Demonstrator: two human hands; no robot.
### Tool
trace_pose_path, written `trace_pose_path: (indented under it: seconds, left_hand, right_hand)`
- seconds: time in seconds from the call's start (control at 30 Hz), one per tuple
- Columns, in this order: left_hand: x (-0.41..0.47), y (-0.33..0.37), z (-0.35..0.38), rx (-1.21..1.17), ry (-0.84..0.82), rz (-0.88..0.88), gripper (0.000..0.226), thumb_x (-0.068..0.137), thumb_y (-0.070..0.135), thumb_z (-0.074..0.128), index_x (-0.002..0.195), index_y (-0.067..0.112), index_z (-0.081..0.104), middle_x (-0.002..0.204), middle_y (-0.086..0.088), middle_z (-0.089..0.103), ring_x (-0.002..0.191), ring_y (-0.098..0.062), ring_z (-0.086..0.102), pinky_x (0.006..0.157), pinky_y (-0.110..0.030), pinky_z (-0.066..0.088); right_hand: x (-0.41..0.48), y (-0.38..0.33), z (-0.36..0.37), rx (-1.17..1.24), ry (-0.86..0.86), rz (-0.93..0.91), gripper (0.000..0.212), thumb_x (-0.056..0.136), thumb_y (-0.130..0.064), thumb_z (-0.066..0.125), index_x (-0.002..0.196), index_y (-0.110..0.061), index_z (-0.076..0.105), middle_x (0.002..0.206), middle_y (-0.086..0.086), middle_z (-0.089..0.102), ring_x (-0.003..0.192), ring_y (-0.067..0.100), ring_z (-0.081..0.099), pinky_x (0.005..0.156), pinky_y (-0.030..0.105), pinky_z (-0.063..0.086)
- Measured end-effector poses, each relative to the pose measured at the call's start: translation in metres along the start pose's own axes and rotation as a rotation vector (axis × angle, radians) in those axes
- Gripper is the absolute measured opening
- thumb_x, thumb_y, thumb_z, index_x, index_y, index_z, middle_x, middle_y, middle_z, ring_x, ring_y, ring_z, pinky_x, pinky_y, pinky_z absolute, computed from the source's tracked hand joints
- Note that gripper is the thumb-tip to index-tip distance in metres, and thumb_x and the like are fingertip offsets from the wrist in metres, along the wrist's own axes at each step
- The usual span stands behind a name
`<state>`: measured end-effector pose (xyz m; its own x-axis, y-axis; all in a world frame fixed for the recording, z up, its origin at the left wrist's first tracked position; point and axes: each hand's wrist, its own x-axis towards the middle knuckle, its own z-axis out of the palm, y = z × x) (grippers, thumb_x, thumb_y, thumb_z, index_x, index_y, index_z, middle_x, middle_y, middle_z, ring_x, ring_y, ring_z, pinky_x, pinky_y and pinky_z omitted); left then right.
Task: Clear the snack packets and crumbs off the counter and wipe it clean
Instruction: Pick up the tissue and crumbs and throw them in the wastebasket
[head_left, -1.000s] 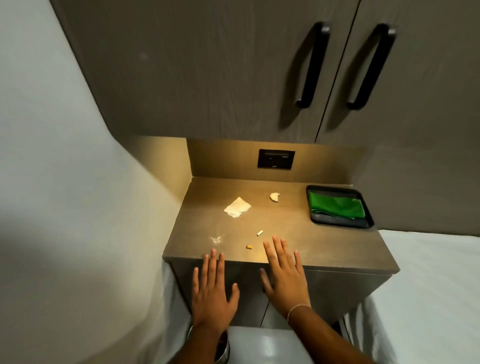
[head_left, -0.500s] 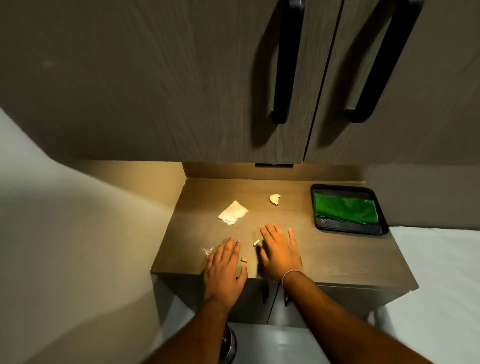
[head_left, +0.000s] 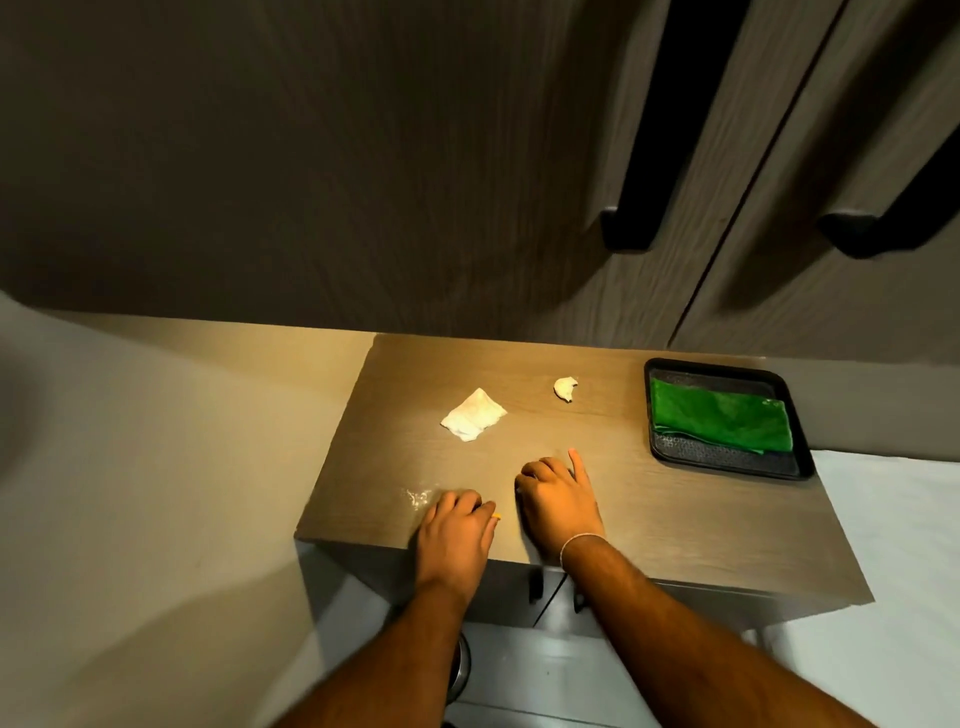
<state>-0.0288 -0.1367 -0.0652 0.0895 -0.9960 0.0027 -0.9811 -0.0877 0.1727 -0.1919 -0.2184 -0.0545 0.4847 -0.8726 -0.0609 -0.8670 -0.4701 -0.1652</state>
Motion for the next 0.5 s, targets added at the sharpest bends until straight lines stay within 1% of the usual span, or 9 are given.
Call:
trace_pose_path:
  seconds: [0.1,0.17,0.23,0.3,0.37,0.43,0.5]
  left_hand:
    - [0.005,-0.002,-0.004,0.011,0.006,-0.007,0.032,0.107,0.048,0.050,0.125,0.036,0.073,0.124,0.010,0.066,0.114,-0.015,0.056,0.100,-0.031,0.046]
    - [0.008,-0.003,-0.004,0.009,0.003,-0.001,0.034,0.107,0.048,0.049,0.125,0.035,0.074,0.125,0.010,0.066,0.115,-0.016,0.056,0.102,-0.032,0.045]
    - [0.011,-0.004,-0.004,0.019,0.007,0.005,0.035,0.107,0.048,0.048,0.124,0.033,0.074,0.125,0.010,0.065,0.115,-0.015,0.056,0.102,-0.033,0.045]
    - [0.015,-0.005,-0.007,0.009,0.017,-0.013,0.034,0.105,0.048,0.049,0.120,0.033,0.075,0.124,0.010,0.065,0.113,-0.014,0.056,0.102,-0.033,0.046]
    - [0.017,-0.005,-0.009,-0.002,0.030,-0.043,0.033,0.104,0.048,0.050,0.117,0.033,0.076,0.123,0.010,0.064,0.113,-0.015,0.056,0.102,-0.034,0.047]
    - [0.019,-0.008,-0.012,-0.012,0.035,-0.074,0.033,0.103,0.049,0.051,0.117,0.033,0.076,0.125,0.010,0.064,0.115,-0.014,0.056,0.103,-0.035,0.046]
    - [0.019,-0.012,-0.014,-0.031,0.036,-0.109,0.032,0.103,0.049,0.052,0.118,0.034,0.076,0.126,0.011,0.064,0.117,-0.013,0.055,0.105,-0.034,0.045]
  right_hand:
    - [0.002,0.000,-0.002,-0.020,0.012,0.017,0.026,0.101,-0.032,0.062,0.122,-0.030,0.077,0.127,-0.006,0.069,0.131,0.023,0.057,0.132,0.055,0.010]
    - [0.005,0.001,-0.003,-0.028,0.005,0.021,0.025,0.102,-0.033,0.060,0.120,-0.031,0.078,0.123,-0.006,0.070,0.128,0.023,0.057,0.132,0.054,0.011]
    - [0.010,0.005,-0.004,-0.041,0.011,0.029,0.025,0.102,-0.033,0.060,0.120,-0.030,0.077,0.122,-0.005,0.070,0.127,0.024,0.057,0.132,0.053,0.013]
    - [0.015,0.011,-0.008,-0.041,0.024,0.067,0.025,0.102,-0.035,0.060,0.120,-0.029,0.076,0.122,-0.004,0.069,0.126,0.025,0.057,0.131,0.051,0.018]
    - [0.022,0.021,-0.015,-0.025,0.054,0.128,0.025,0.103,-0.037,0.058,0.119,-0.028,0.076,0.122,-0.003,0.069,0.123,0.024,0.056,0.125,0.047,0.027]
    - [0.034,0.034,-0.024,-0.014,0.088,0.186,0.024,0.103,-0.039,0.058,0.117,-0.028,0.075,0.120,-0.002,0.069,0.118,0.023,0.057,0.116,0.042,0.037]
    - [0.048,0.048,-0.035,-0.008,0.117,0.239,0.024,0.102,-0.038,0.059,0.115,-0.028,0.076,0.118,-0.001,0.070,0.115,0.023,0.058,0.110,0.041,0.041]
